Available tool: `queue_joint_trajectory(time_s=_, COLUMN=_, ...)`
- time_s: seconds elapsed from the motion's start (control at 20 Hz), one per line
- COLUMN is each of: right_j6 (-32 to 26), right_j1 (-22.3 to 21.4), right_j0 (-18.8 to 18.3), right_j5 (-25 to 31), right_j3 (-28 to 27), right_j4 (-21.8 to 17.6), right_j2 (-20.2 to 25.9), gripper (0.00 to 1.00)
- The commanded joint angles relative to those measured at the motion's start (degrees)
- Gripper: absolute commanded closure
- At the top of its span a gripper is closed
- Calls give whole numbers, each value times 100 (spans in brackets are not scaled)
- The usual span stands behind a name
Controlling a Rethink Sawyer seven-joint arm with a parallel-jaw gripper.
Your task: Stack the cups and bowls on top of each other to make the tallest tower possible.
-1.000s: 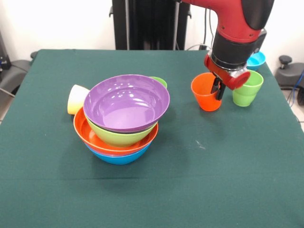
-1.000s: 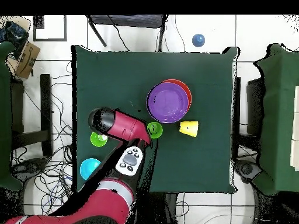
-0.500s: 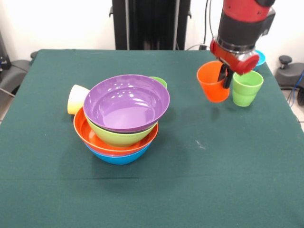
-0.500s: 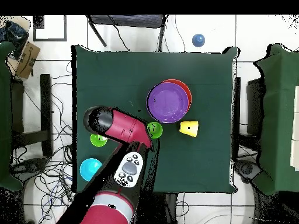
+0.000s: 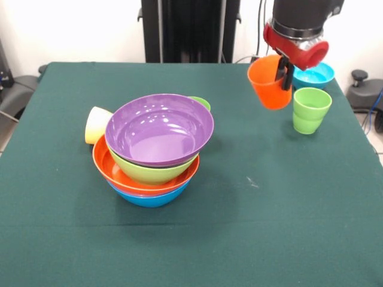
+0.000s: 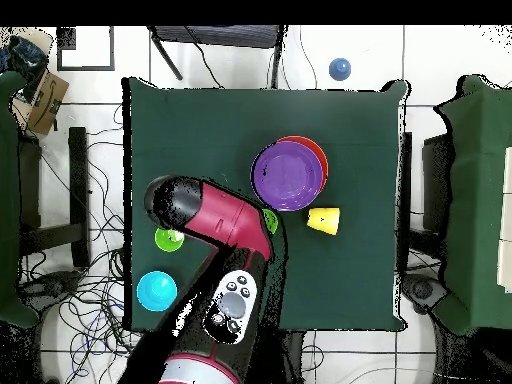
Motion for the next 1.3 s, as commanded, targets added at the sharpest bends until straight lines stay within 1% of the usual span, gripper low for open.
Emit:
queue_joint_trajectory(time_s=0.05, right_j6=181, right_j1=18, right_j0=-276, right_j5=700, right_j3=-312, right_j4=-526, right_j2=279, gripper=100)
queue_joint_trajectory(time_s=0.4, right_j6=189, right_j1=207, right_j0=-458, right_j5=791, right_j3=-711, right_j4=-656, right_j2=281, gripper=100)
queue_joint_trajectory(time_s=0.6, right_j6=135, right_j1=233, right_j0=-588, right_j5=950, right_j3=-931, right_j4=-743, right_j2=328, gripper=100)
queue_joint_trajectory(time_s=1.05, right_j6=47, right_j1=91, right_j0=-754, right_j5=1564, right_j3=-1428, right_j4=-1010, right_j2=324, gripper=100)
queue_joint_trajectory(time_s=1.3, right_j6=5, right_j1=-76, right_j0=-800, right_j5=2119, right_j3=-1712, right_j4=-1165, right_j2=284, gripper=100)
